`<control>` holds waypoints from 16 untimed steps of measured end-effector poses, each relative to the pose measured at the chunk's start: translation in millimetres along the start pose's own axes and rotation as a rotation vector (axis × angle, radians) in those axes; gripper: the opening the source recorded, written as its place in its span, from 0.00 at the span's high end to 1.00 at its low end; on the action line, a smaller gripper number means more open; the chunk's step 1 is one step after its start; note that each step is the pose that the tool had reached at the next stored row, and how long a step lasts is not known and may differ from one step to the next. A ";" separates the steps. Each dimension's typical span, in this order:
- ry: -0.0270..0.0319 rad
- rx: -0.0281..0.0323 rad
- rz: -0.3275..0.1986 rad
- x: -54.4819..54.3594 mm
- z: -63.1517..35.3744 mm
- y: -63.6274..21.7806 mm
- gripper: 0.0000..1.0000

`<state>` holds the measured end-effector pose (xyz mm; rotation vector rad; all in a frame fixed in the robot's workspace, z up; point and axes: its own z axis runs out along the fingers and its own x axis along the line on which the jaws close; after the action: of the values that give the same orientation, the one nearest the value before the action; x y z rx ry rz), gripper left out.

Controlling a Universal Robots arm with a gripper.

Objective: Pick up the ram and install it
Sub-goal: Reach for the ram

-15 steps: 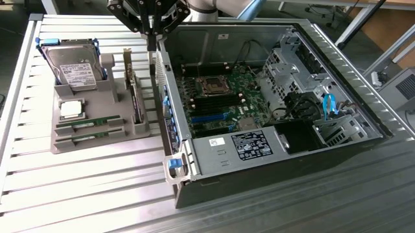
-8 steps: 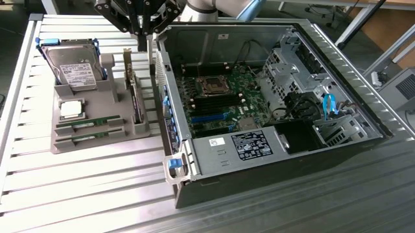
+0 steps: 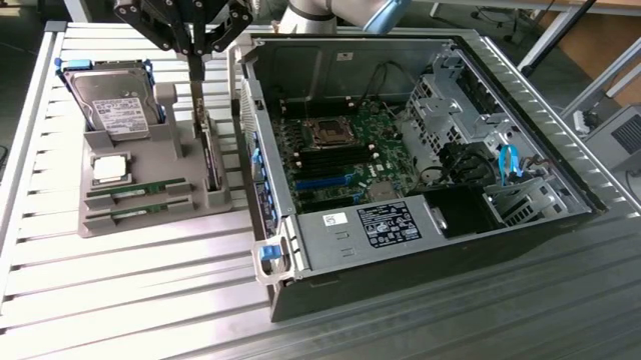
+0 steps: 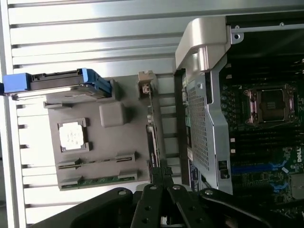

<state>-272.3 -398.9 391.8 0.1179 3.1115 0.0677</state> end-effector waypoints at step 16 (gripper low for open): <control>-0.0019 -0.0001 0.000 52.7 -1.5 -4.0 0.91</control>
<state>-325.2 -398.9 391.9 0.1177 3.1096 0.0677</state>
